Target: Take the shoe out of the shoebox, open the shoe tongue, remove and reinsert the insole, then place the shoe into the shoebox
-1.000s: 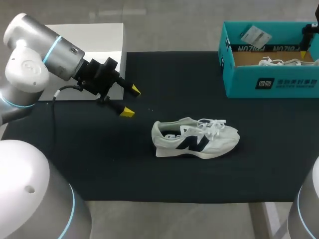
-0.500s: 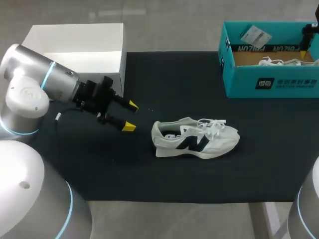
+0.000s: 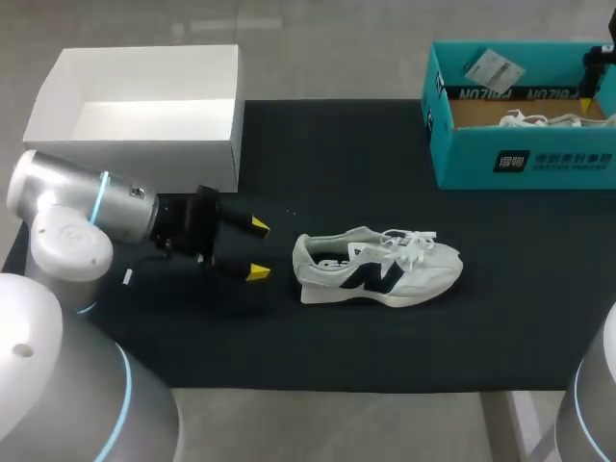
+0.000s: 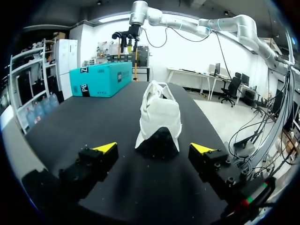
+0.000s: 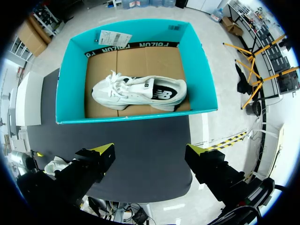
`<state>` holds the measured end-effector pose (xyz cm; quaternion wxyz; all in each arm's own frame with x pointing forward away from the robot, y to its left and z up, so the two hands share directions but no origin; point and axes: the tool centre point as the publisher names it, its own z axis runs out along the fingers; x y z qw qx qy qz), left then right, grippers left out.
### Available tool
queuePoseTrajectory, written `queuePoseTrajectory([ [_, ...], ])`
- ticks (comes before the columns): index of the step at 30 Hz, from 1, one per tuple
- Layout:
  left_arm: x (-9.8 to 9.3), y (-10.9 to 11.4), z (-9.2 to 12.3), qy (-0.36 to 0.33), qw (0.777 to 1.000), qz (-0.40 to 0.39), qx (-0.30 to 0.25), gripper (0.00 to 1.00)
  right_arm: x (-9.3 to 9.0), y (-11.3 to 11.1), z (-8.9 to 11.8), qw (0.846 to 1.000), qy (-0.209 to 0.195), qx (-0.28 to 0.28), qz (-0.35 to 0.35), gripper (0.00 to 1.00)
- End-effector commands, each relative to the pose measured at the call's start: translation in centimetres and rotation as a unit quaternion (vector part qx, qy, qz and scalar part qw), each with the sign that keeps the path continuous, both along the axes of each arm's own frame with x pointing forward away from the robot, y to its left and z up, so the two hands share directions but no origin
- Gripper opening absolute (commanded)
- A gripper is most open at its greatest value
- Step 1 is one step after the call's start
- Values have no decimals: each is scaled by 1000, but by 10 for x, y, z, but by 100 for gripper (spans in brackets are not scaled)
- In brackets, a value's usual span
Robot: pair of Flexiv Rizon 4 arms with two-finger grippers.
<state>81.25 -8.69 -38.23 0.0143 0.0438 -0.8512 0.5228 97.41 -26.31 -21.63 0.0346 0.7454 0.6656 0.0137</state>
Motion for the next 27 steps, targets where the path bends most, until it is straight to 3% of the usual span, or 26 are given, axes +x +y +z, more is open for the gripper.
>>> queuePoseTrajectory([
  [1, 3, -9, -11, -1, 1000, 3, -4, 100, -1, 0, 0, 1000, -1, 0, 0, 100],
  [12, 11, -37, -27, -9, 1000, -4, -11, 100, -1, 0, 0, 1000, -1, 0, 0, 100],
  [27, 1, -57, -42, 9, 1000, -25, -13, 100, -1, 0, 0, 1000, -1, 0, 0, 100],
])
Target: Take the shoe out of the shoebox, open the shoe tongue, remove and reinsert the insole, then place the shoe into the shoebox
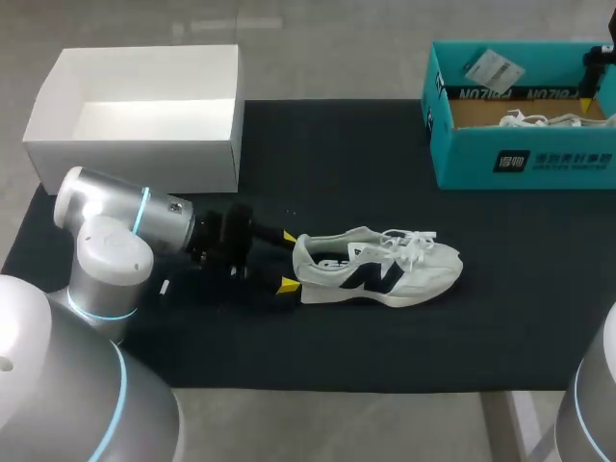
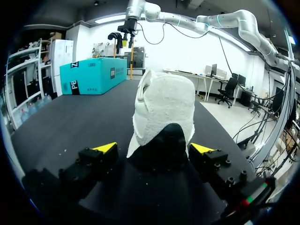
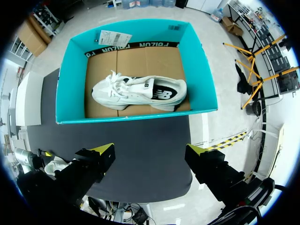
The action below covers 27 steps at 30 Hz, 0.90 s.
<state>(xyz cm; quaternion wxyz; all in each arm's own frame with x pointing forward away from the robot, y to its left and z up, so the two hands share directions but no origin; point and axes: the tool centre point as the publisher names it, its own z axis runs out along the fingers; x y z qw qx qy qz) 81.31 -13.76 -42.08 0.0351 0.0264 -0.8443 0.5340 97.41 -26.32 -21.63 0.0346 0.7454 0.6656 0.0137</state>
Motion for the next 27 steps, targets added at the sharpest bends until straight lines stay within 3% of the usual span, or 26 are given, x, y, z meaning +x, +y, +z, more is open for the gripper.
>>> queuePoseTrajectory([
  [1, 0, -8, -3, 1, 1000, 0, 1, 100, -1, 0, 0, 1000, -1, 0, 0, 100],
  [27, -7, -35, -12, 7, 1000, -5, -9, 100, -1, 0, 0, 1000, -1, 0, 0, 100],
])
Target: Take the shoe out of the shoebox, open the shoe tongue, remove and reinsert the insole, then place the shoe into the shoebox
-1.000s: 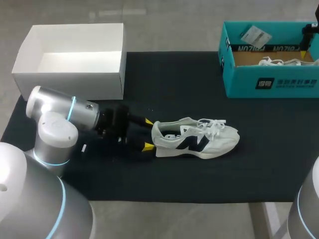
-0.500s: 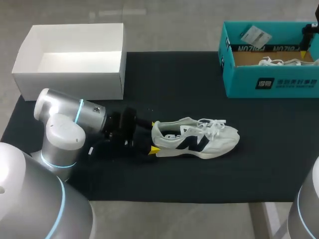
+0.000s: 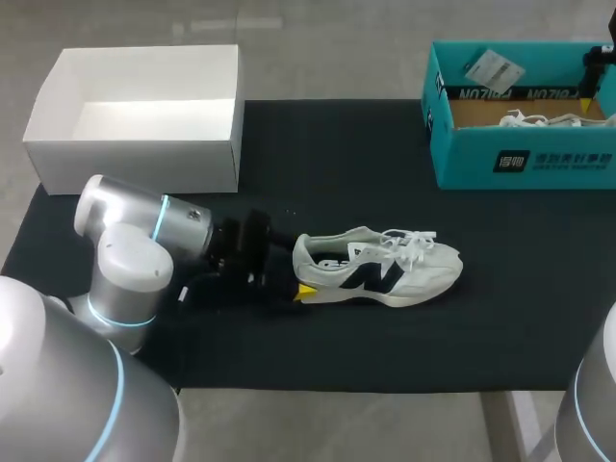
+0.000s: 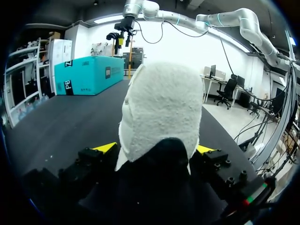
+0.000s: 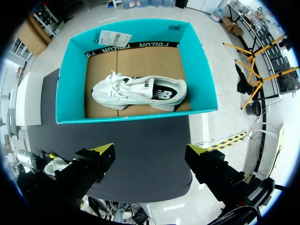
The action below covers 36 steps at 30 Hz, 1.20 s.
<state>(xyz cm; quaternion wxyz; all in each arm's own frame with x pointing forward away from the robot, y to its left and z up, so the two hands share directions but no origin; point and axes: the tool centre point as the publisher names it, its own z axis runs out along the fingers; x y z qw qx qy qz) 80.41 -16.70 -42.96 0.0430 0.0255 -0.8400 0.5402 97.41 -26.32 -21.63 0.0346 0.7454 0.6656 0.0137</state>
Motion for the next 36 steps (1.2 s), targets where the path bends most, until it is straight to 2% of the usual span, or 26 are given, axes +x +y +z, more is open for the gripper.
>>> queuePoseTrajectory([
  [1, 2, -7, -3, 1, 1000, -1, -2, 100, -1, 0, 0, 1000, -1, 0, 0, 100],
  [17, 0, -17, -13, 11, 1000, -7, -2, 100, -1, 0, 0, 1000, -1, 0, 0, 100],
  [18, 0, -16, -13, 10, 1000, -11, 0, 94, -1, 0, 0, 1000, -1, 0, 0, 100],
  [19, 0, -16, -14, 10, 1000, -11, 0, 47, -1, 0, 0, 1000, -1, 0, 0, 100],
  [21, 1, -14, -14, 8, 1000, -13, 1, 4, -1, 0, 0, 1000, -1, 0, 0, 100],
  [22, 2, -13, -14, 7, 1000, -15, 1, 0, -1, 0, 0, 1000, -1, 0, 0, 100],
  [36, 10, -1, -7, -5, 1000, -26, 5, 0, -1, 0, 0, 1000, -1, 0, 0, 100],
])
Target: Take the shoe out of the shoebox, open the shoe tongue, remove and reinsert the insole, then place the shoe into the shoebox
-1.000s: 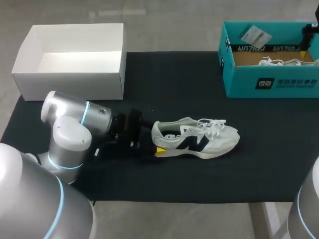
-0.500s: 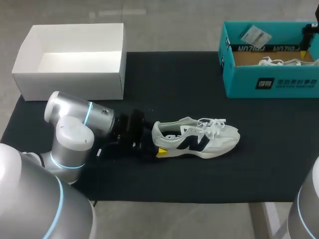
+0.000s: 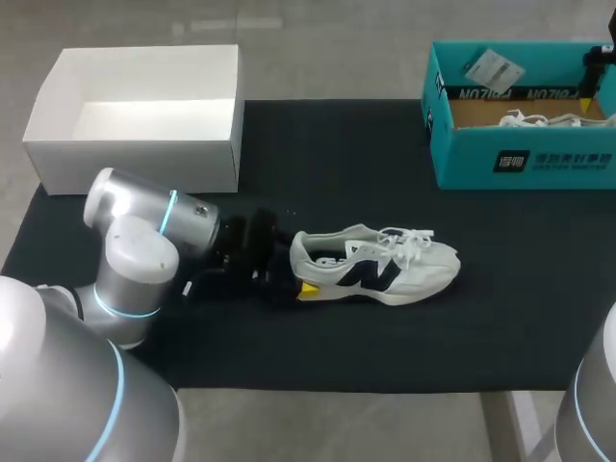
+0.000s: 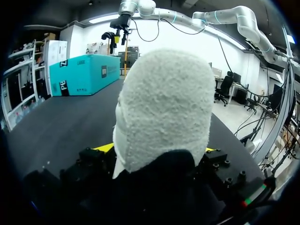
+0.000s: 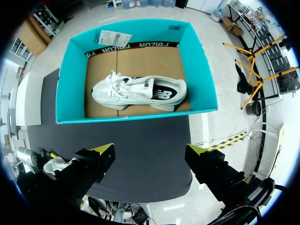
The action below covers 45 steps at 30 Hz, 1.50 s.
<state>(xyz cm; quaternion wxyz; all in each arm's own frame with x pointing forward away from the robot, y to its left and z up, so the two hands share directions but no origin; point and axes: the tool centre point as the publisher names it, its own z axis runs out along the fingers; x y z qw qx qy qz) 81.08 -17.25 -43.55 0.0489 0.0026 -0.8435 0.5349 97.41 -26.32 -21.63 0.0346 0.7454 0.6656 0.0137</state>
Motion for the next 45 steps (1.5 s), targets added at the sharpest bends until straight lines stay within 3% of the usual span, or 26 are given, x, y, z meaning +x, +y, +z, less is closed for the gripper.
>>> queuePoseTrajectory([
  [1, 3, 5, -2, 3, 1000, -3, 0, 0, -1, 0, 0, 1000, -1, 0, 0, 100],
  [32, 0, 6, -5, 8, 1000, -6, 11, 0, -1, 0, 0, 1000, -1, 0, 0, 100],
  [36, 0, 6, -5, 8, 1000, -6, 11, 0, -6, 31, 2, 1000, 4, -25, -2, 100],
  [45, 0, 6, -5, 8, 1000, -6, 11, 0, -46, 88, 9, 998, -24, -33, -44, 100],
])
